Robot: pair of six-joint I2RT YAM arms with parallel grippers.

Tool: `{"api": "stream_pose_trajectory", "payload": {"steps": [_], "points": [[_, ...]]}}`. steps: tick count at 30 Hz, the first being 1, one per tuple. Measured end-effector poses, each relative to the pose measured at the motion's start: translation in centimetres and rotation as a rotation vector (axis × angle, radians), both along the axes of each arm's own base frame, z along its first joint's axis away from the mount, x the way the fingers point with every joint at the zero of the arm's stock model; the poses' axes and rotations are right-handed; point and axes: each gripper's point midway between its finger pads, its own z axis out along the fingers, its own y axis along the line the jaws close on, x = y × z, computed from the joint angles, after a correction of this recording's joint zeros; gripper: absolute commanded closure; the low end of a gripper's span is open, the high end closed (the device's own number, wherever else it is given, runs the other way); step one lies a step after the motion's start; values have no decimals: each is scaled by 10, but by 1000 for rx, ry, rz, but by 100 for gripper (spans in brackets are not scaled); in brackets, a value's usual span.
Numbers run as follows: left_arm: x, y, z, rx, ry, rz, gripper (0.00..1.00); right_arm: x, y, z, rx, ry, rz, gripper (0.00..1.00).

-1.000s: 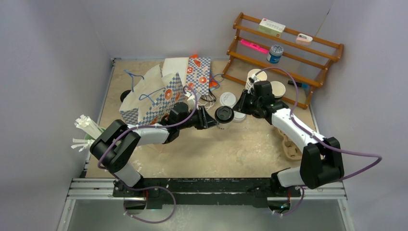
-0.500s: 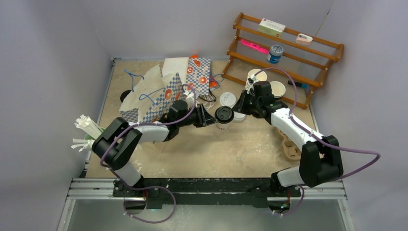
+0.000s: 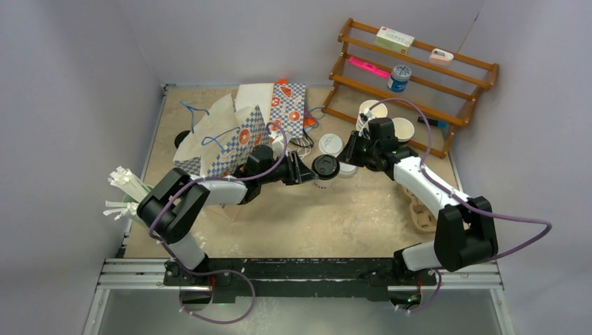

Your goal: Pack the takeout coffee

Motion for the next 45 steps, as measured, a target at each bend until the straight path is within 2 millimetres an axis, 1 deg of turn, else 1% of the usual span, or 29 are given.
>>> {"api": "stream_pose_trajectory", "payload": {"steps": [3,8,17,24,45], "points": [[0,-1,0,-7,2,-3,59,0,0,-1,1,1,2,79],[0,-3,-2,-13,4,-12,59,0,0,-1,2,-2,2,79],[1,-9,-3,-31,18,-35,64,1,1,-2,10,-16,7,80],[1,-10,-3,-27,23,-38,67,2,2,-4,28,-36,12,80],[2,-12,-5,14,23,-69,68,1,2,-10,83,-149,11,81]]}}
